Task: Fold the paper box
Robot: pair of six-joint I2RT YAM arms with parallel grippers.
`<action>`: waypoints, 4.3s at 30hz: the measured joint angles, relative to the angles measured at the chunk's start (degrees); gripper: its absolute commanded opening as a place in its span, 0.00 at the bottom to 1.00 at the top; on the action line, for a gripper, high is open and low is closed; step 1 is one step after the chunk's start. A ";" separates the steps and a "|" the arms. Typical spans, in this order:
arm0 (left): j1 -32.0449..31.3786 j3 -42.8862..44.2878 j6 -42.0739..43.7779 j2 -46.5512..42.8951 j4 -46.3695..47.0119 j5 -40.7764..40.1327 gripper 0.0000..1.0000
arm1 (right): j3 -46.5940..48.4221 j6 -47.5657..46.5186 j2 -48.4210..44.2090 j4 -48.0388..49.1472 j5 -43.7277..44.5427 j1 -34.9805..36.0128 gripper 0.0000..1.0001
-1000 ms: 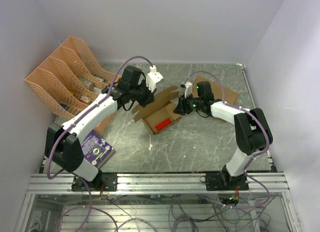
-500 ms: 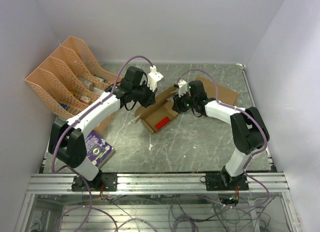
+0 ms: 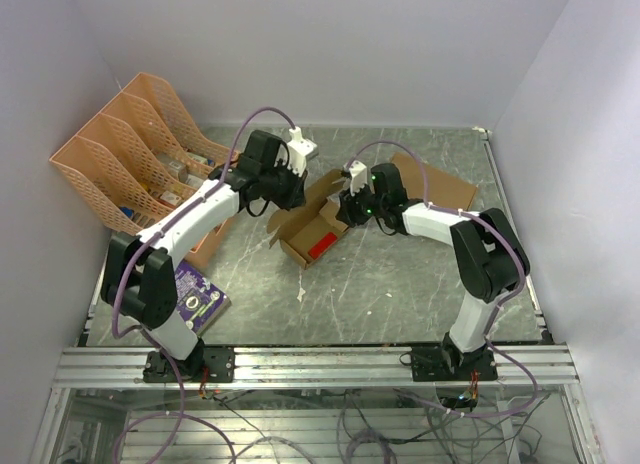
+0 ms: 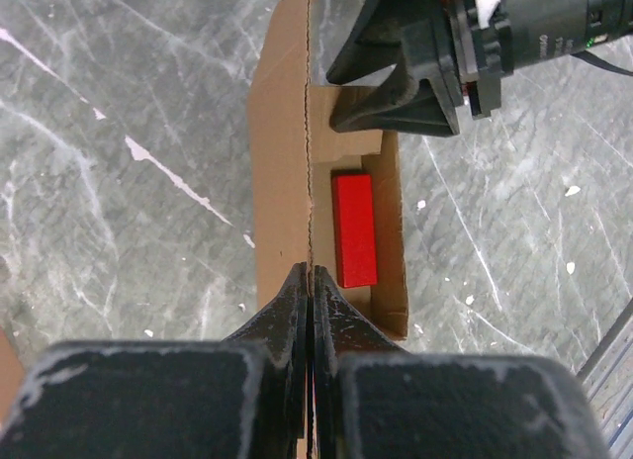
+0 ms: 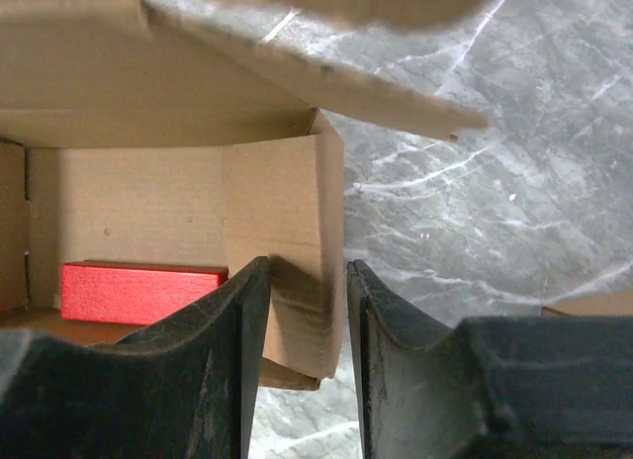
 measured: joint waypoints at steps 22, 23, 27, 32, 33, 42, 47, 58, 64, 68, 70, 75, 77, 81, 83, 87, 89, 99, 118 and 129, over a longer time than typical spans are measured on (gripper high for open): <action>3.96 -1.97 -4.02 0.00 4.07 5.42 0.07 | 4.00 -0.04 5.99 0.83 -3.28 -1.27 0.39; 3.96 -1.97 -4.04 0.00 4.17 5.53 0.07 | 4.15 -0.35 5.99 0.72 -3.30 -1.27 0.39; 3.96 -1.97 -4.11 0.00 4.33 5.77 0.07 | 4.72 -1.16 6.01 0.50 -3.30 -1.25 0.40; 3.98 -1.97 -4.17 0.15 4.33 5.75 0.07 | 5.53 -1.60 6.84 0.52 -3.43 -1.22 0.18; 3.98 -1.97 -4.20 0.17 4.31 5.70 0.07 | 5.77 -1.68 7.28 0.55 -3.26 -1.20 0.14; 4.28 -1.95 -4.59 0.96 4.15 5.03 0.07 | 6.45 -3.74 8.83 0.22 -2.01 -1.14 0.00; 4.28 -1.95 -4.90 1.11 4.24 5.07 0.07 | 7.08 -4.70 8.83 -1.01 -1.70 -0.83 0.28; 4.31 -1.92 -5.05 1.51 4.35 5.31 0.07 | 8.50 -5.42 9.55 -1.11 0.92 1.05 0.10; 4.31 -1.92 -5.31 1.51 4.39 5.22 0.07 | 8.52 -6.80 9.75 -0.81 6.67 2.91 0.00; 4.66 -1.92 -5.55 1.51 4.28 5.05 0.07 | 8.37 -9.38 9.75 -0.22 12.35 5.49 0.00; 4.79 -1.92 -5.68 1.51 4.31 4.94 0.07 | 8.15 -10.58 9.75 0.04 14.93 6.49 0.00; 5.05 -1.92 -6.14 1.51 4.39 4.74 0.07 | 7.98 -12.79 9.75 0.44 19.06 8.04 0.01; 5.07 -1.92 -6.25 1.51 4.42 4.74 0.07 | 7.98 -12.94 9.75 0.28 18.84 8.09 0.03; 5.07 -1.95 -6.32 1.51 4.37 4.66 0.07 | 7.98 -12.90 9.75 -0.20 17.73 8.07 0.13; 5.07 -1.95 -6.32 1.51 4.33 4.63 0.07 | 7.98 -12.81 9.75 -0.57 17.49 8.02 0.18; 5.07 -1.95 -6.32 1.51 4.31 4.61 0.07 | 7.98 -12.46 9.35 -1.81 16.46 7.37 0.23; 5.07 -1.95 -6.32 1.51 4.33 4.63 0.07 | 7.98 -12.04 9.05 -2.64 15.61 6.91 0.23; 5.03 -1.95 -6.32 1.51 4.31 5.31 0.07 | 7.98 -10.27 6.40 -3.89 13.11 5.44 0.34; 5.05 -1.95 -6.51 1.51 4.39 5.60 0.07 | 9.01 -9.73 8.20 -4.55 13.62 5.51 0.13; 5.07 -1.95 -6.75 1.64 4.96 5.55 0.07 | 7.34 -13.31 8.11 -1.68 20.63 8.72 0.00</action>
